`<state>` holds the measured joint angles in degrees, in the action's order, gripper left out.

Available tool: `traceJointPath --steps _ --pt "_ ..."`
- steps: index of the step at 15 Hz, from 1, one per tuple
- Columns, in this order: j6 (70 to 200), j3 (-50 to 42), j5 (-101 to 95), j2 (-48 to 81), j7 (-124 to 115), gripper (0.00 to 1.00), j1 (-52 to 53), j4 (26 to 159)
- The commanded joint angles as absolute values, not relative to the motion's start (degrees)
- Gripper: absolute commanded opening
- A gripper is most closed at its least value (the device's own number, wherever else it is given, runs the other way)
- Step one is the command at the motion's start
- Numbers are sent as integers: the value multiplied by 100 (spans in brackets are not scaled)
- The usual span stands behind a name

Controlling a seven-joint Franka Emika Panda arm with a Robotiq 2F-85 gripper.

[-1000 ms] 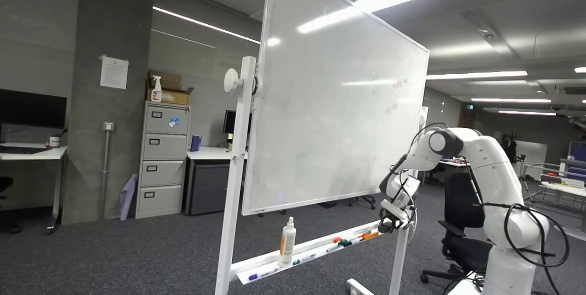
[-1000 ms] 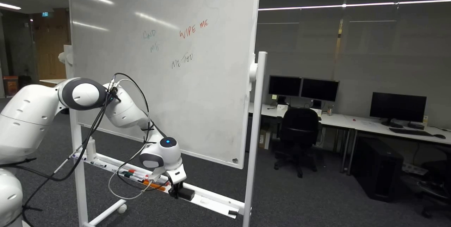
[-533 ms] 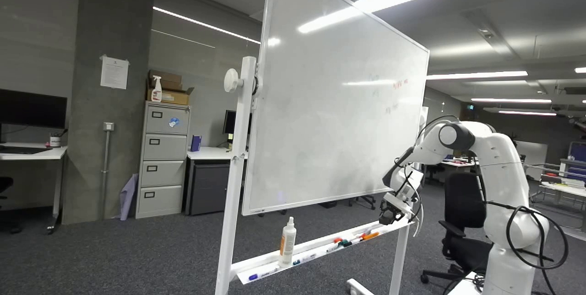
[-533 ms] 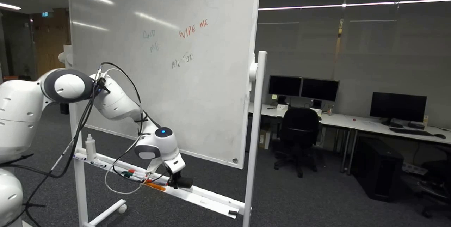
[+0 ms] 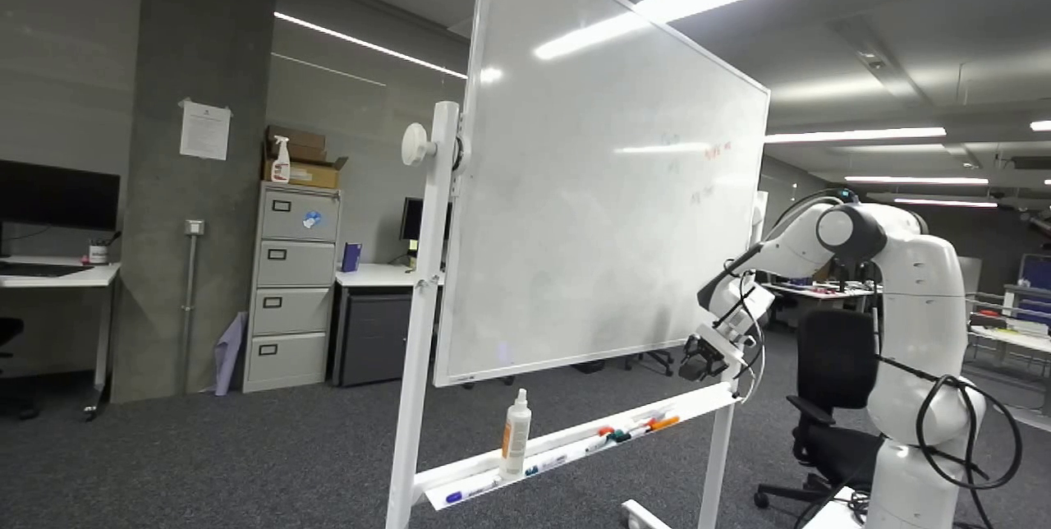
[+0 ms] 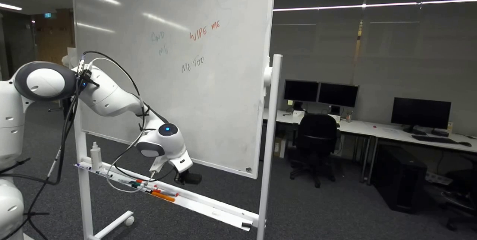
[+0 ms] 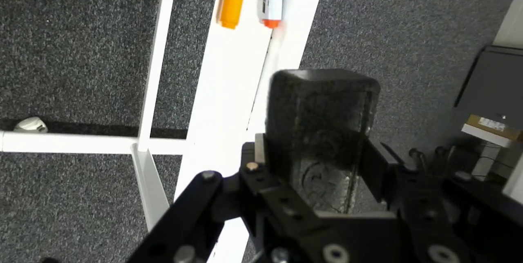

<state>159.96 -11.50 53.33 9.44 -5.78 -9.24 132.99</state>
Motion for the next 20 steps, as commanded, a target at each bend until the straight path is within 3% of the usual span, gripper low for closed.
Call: traceJointPath --steps 1,20 --pt "15723 -1124 5806 993 -317 34 -1064 13235" --pt "15913 -1278 5274 2407 -552 34 -992 12707"
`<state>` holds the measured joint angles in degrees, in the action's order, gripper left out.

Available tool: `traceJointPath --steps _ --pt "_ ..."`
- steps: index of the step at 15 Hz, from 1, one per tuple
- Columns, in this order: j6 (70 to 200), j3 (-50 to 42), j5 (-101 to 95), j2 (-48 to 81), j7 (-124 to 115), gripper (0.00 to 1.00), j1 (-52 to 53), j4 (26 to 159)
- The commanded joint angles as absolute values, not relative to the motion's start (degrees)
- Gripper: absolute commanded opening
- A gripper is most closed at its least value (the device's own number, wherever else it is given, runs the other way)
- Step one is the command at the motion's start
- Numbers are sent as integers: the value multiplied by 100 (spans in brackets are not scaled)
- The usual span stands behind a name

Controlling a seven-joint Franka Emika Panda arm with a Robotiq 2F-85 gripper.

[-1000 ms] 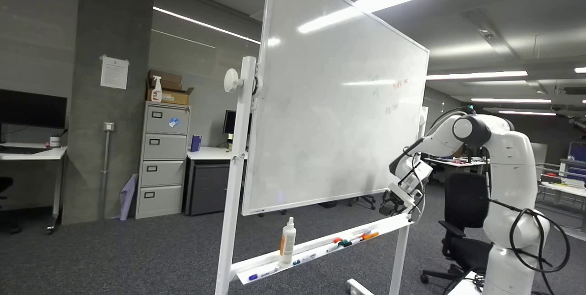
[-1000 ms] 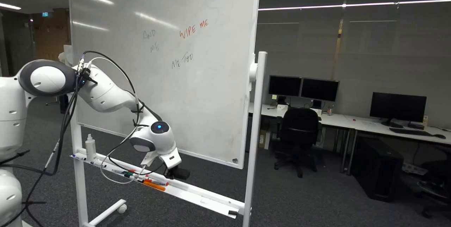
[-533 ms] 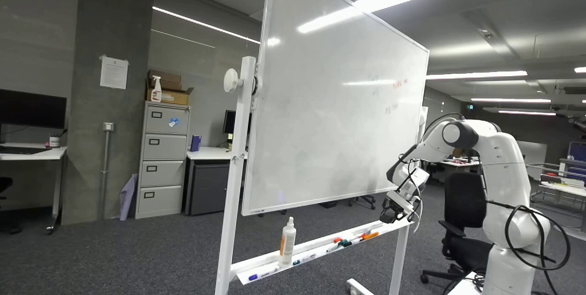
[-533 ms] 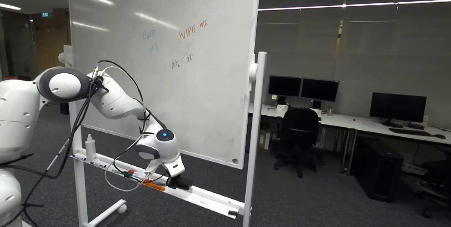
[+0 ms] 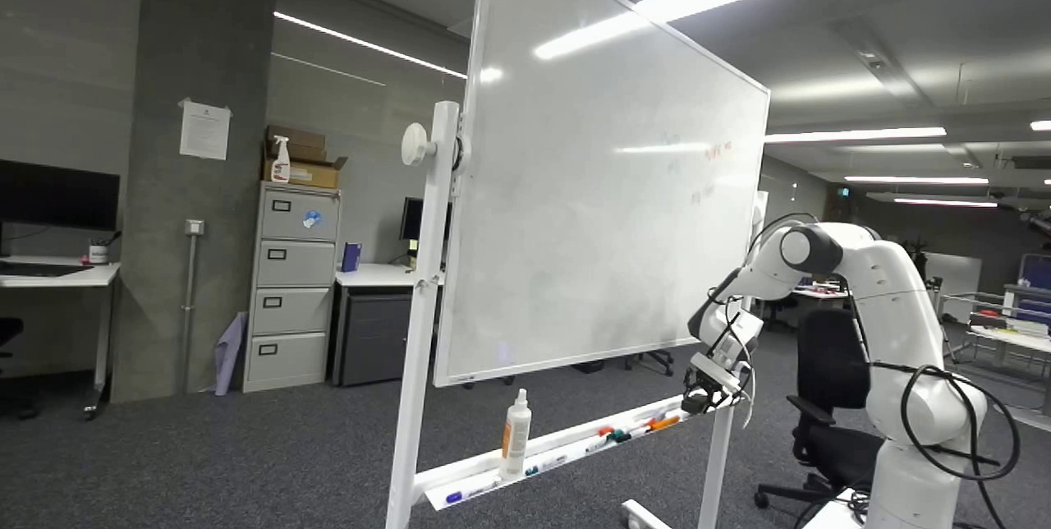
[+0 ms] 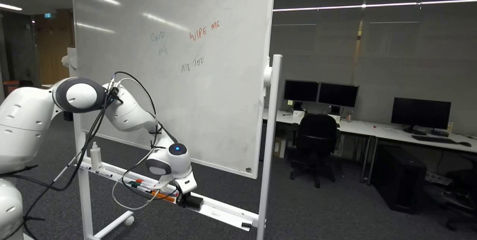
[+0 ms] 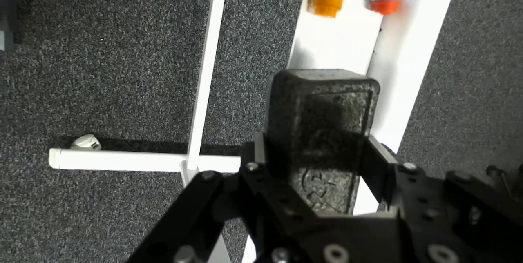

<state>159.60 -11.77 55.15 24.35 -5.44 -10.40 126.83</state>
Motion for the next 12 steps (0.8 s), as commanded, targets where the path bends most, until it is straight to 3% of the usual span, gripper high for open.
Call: traceJointPath --steps 1,12 --pt "15911 -1289 5199 2414 -565 34 -989 12716" --pt "15697 -1282 4088 2421 -1893 34 -1122 12757"
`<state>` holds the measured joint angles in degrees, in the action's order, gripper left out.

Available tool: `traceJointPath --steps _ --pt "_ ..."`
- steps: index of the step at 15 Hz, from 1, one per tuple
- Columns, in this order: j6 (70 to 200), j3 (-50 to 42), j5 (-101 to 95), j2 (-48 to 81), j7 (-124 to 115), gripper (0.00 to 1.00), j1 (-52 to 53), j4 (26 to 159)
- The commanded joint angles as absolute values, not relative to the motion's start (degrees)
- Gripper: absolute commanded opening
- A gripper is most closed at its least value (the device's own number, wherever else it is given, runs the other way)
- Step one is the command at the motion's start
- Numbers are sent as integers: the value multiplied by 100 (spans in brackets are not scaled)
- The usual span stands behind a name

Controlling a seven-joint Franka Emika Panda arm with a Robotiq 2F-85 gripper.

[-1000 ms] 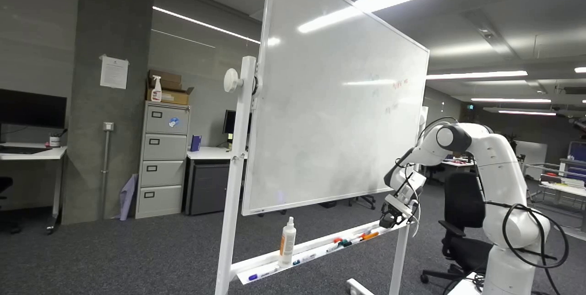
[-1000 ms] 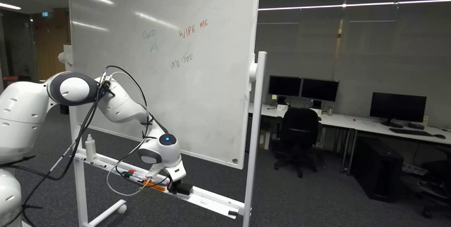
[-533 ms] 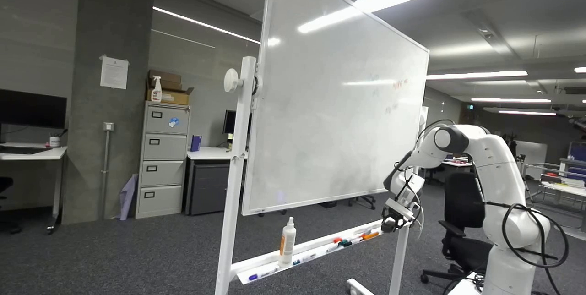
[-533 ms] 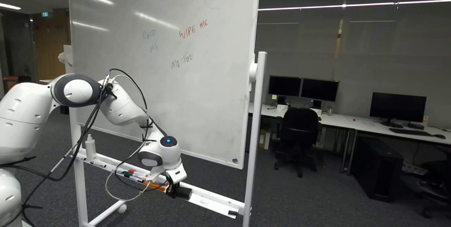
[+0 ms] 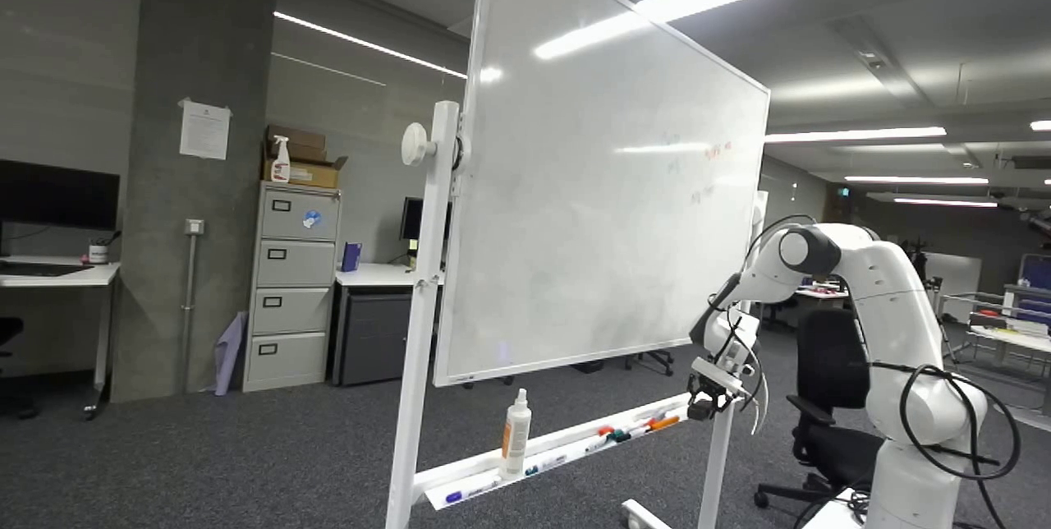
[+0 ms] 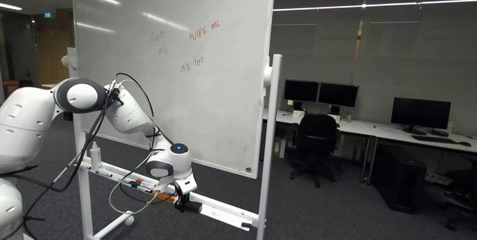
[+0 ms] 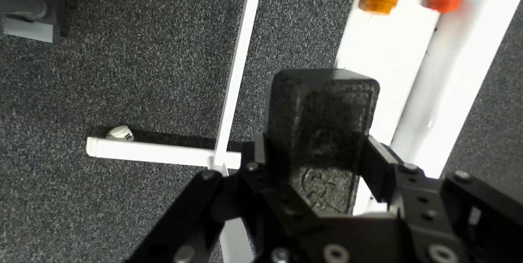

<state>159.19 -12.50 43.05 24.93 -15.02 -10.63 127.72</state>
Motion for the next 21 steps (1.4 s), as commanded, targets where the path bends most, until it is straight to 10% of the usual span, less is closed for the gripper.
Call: traceJointPath --steps 1,11,13,21 --pt "15695 -1252 4103 2418 -1958 34 -1141 12741" --pt "15571 -1130 4241 2402 -2201 34 -1185 12637" --pt "15568 -1102 4259 2388 -2144 84 -1205 12625" --pt "15451 -1111 4236 2303 -2120 100 -1245 12576"
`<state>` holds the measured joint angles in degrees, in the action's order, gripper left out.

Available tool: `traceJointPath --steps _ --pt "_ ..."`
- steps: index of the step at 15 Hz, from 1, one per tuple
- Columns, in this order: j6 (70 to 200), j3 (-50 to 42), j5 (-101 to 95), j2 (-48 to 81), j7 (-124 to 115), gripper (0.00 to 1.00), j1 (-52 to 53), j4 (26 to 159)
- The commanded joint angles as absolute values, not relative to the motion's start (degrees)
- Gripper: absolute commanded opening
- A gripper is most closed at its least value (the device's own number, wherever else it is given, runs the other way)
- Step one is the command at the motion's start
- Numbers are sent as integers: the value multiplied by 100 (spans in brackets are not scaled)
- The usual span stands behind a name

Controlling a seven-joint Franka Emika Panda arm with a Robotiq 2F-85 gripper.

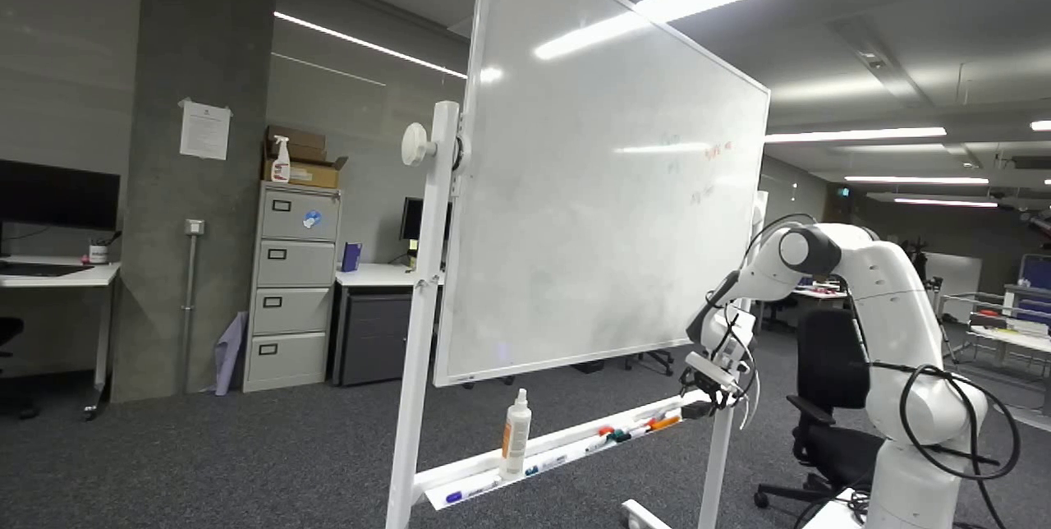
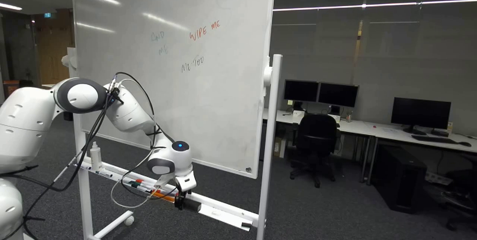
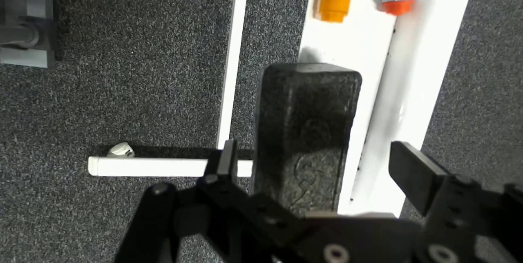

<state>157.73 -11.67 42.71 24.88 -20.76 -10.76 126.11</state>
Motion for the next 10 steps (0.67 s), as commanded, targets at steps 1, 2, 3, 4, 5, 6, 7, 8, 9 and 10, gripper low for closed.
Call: traceJointPath --steps 1,2,3,4,5,6,7,8,9,10 --pt "15387 -1142 4192 2292 -2171 100 -1231 12555" --pt "15285 -1195 4106 2293 -2254 100 -1201 12536" --pt "15201 -1259 3990 2300 -2327 100 -1152 12516" --pt "15037 -1321 3866 2307 -2404 100 -1125 12474" --pt "14885 -1371 3721 2298 -2493 100 -1106 12440" --pt "14724 -1408 3574 2293 -2612 100 -1100 12395" --pt "14589 -1454 3394 2287 -2730 100 -1084 12355" --pt "14492 -1483 3238 2293 -2838 100 -1077 12315" --pt "14452 -1503 3107 2298 -2941 100 -1073 12282" --pt "14418 -1520 2968 2307 -3050 100 -1068 12249"
